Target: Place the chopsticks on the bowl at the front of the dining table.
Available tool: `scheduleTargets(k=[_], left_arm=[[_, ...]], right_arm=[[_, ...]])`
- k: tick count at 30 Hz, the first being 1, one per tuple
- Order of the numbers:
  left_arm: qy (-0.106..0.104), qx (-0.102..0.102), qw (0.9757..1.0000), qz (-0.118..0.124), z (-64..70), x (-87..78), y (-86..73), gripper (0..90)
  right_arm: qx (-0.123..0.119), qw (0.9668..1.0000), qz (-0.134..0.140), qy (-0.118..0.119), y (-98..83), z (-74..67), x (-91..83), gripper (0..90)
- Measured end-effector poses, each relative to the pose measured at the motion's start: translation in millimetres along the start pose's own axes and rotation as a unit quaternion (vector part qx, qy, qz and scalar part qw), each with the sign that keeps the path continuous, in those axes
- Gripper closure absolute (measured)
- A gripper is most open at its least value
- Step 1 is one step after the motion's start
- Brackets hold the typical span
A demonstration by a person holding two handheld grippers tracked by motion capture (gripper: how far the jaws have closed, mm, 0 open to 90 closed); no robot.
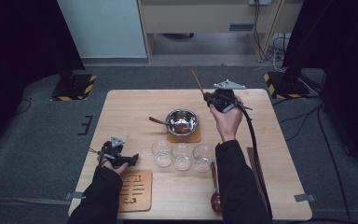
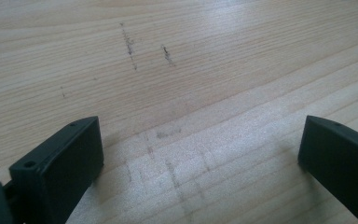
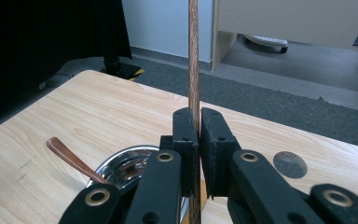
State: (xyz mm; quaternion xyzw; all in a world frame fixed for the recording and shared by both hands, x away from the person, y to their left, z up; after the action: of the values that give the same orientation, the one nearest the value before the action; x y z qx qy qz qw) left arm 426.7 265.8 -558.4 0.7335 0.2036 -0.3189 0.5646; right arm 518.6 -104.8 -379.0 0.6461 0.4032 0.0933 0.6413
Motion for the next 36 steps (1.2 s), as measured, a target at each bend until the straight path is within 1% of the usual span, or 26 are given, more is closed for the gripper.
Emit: scheduleTargets(k=[4,9,12,18,26,29,31,32,36], left_arm=[[0.000,0.000,1.0000,0.000,0.0,0.0,0.0,0.0],[0.000,0.000,1.0000,0.000,0.1,0.0,0.0,0.0],[0.000,-0.001,1.0000,0.000,0.1,0.0,0.0,0.0],[0.000,0.000,1.0000,0.000,0.0,0.0,0.0,0.0],[0.000,0.000,1.0000,0.000,0.0,0.0,0.0,0.0],[-0.001,0.002,1.0000,0.000,-0.3,0.2,0.1,0.0],[-0.001,0.002,1.0000,0.000,-0.1,0.1,0.1,0.0],[-0.002,0.002,1.0000,0.001,-0.1,-0.1,-0.1,0.0],[-0.002,0.003,1.0000,0.000,-0.1,-0.2,-0.2,0.0]], right_arm=[[0.001,1.0000,0.002,0.004,0.8,-2.8,6.6,85.1],[0.000,1.0000,-0.004,0.003,-2.6,-4.2,15.4,85.1],[0.001,0.9999,-0.006,0.008,-4.4,-6.5,21.4,85.1],[0.000,0.9999,-0.008,0.011,-3.9,-11.0,30.4,85.1],[0.004,0.9999,-0.012,0.009,-4.7,-9.6,37.3,85.1],[0.009,0.9998,-0.014,0.011,-5.5,-9.7,41.2,85.1],[0.006,0.9998,-0.014,0.011,-6.4,-11.2,43.7,85.1],[0.003,0.9998,-0.018,0.010,-7.8,-11.2,45.3,85.1],[0.002,0.9996,-0.026,0.009,-11.8,-12.7,50.7,85.1]])
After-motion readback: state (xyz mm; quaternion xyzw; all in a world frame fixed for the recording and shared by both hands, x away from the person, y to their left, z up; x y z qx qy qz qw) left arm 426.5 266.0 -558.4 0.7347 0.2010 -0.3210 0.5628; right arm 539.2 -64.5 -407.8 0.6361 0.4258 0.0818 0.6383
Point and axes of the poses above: each handheld gripper's, and its own axes: x roughly forward along the jaws, y roughly out of its top, z roughly to its right, the point moved 3 cm from there along x, roughly forward along the jaws, and after that the axes turned 13 degrees about y, right-handed, at the moved point
